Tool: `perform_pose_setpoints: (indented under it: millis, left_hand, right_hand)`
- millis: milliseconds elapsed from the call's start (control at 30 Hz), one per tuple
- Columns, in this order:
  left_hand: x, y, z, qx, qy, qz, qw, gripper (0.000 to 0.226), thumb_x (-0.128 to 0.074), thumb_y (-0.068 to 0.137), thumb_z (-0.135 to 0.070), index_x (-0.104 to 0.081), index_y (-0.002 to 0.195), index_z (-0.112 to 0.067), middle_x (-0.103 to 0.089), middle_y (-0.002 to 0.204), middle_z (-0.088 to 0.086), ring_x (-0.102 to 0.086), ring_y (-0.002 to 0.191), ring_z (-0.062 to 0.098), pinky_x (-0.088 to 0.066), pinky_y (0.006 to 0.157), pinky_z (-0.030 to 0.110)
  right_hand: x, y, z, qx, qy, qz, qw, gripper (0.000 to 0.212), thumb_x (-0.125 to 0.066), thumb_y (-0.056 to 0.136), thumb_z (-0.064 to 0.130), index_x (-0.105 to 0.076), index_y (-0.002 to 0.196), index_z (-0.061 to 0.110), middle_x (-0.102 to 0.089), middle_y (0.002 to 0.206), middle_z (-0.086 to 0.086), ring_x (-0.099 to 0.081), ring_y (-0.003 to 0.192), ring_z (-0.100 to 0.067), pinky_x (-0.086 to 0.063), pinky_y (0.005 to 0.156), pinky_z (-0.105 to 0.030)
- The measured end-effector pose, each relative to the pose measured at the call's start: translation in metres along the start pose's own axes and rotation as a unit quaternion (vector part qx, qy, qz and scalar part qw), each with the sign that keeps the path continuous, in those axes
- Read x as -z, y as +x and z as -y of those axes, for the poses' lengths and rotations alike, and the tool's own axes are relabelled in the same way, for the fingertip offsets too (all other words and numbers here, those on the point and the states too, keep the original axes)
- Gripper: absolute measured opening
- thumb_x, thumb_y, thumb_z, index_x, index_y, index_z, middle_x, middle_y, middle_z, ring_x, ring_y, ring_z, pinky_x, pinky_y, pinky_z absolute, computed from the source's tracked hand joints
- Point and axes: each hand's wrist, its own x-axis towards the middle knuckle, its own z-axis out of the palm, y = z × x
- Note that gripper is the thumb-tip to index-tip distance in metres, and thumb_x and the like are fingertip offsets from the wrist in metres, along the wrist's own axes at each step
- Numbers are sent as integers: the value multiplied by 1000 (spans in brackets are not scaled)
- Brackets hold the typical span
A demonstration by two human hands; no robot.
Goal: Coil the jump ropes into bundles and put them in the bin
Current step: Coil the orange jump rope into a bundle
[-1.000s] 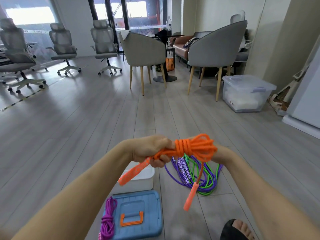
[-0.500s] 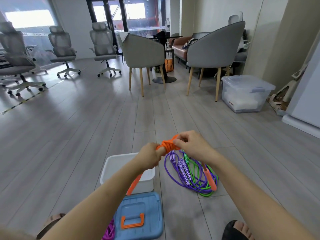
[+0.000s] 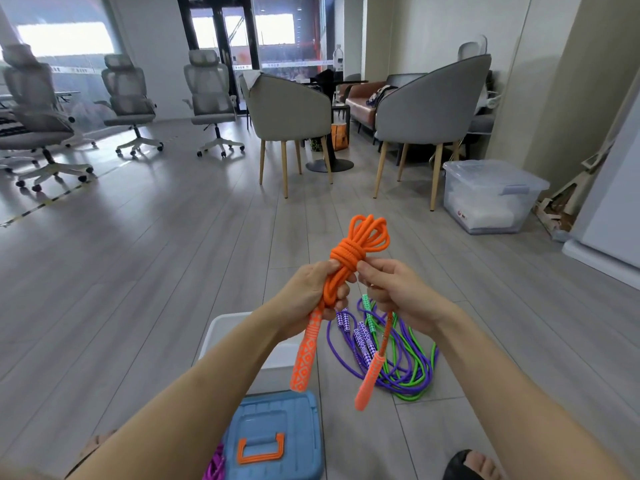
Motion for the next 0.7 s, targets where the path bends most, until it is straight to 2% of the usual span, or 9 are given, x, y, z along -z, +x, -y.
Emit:
perform_pose_setpoints:
  millis: [100, 167, 233, 333, 400, 467, 533, 600, 700]
  left_hand:
    - [-3, -3, -10, -36, 143, -22, 989, 44, -31, 110, -33, -68, 107, -11, -65, 84, 7, -61, 64, 12, -40, 47, 24]
    - [-2, -4, -17, -40, 210, -28, 977, 45, -30, 110, -33, -70, 111, -14, -61, 77, -3, -54, 62, 6, -37, 49, 23]
    - [0, -4, -23, -34, 248, -13, 968, 44, -32, 109, -34, -71, 118, -15, -55, 68, -12, -45, 59, 2, -34, 52, 22]
    - [6, -4, -29, -18, 244, 32, 969, 42, -46, 104, -38, -69, 120, -7, -53, 79, -1, -43, 64, 5, -32, 53, 21]
    - [10, -4, -30, -27, 238, 39, 970, 41, -53, 103, -35, -67, 115, 2, -52, 83, 7, -42, 68, 9, -32, 52, 21]
    - [11, -4, -29, -49, 254, 21, 966, 31, -58, 103, -28, -69, 109, 0, -56, 82, 8, -43, 70, 12, -34, 52, 21]
    - [10, -2, -27, -60, 249, -8, 967, 20, -64, 100, -24, -70, 108, -7, -62, 80, 6, -47, 72, 14, -37, 51, 22]
    - [11, 0, -25, -62, 236, -29, 969, 18, -67, 98, -23, -68, 109, -9, -67, 81, 4, -52, 73, 15, -41, 52, 23]
    - [10, 0, -25, -64, 240, -31, 968, 18, -65, 99, -24, -71, 112, -12, -69, 81, 2, -54, 73, 13, -42, 54, 23]
  right_hand:
    - [1, 0, 3, 35, 21, -16, 999, 19, -55, 106, 26, -70, 99, 17, -42, 77, -6, -23, 49, -4, -20, 41, -16]
    - [2, 0, 8, 42, 26, -15, 999, 20, -54, 106, 24, -72, 102, 18, -53, 80, -2, -24, 48, -3, -22, 40, -15]
    - [6, -2, 14, 47, 16, 1, 999, 20, -56, 102, 29, -74, 98, 22, -50, 70, 3, -23, 48, -4, -22, 40, -14]
    - [13, -7, 21, 46, -17, 24, 998, 24, -55, 97, 35, -69, 103, 16, -30, 56, 9, -20, 47, -5, -19, 42, -16]
    - [17, -10, 24, 42, -34, 22, 998, 25, -55, 100, 32, -68, 110, 14, -27, 56, 9, -19, 48, -6, -15, 43, -19]
    - [19, -11, 27, 49, -47, 18, 998, 20, -56, 101, 28, -70, 110, 18, -28, 57, 9, -20, 49, -6, -14, 44, -21]
    - [18, -12, 30, 54, -69, 14, 996, 19, -56, 102, 23, -70, 113, 16, -35, 55, 13, -22, 48, -5, -17, 43, -18]
    - [16, -12, 30, 57, -82, 2, 995, 22, -52, 106, 14, -65, 121, 4, -50, 51, 14, -26, 46, -3, -22, 43, -15]
    - [14, -8, 28, 63, -104, -30, 992, 22, -54, 106, 14, -66, 120, 1, -63, 62, 15, -34, 48, 0, -29, 45, -12]
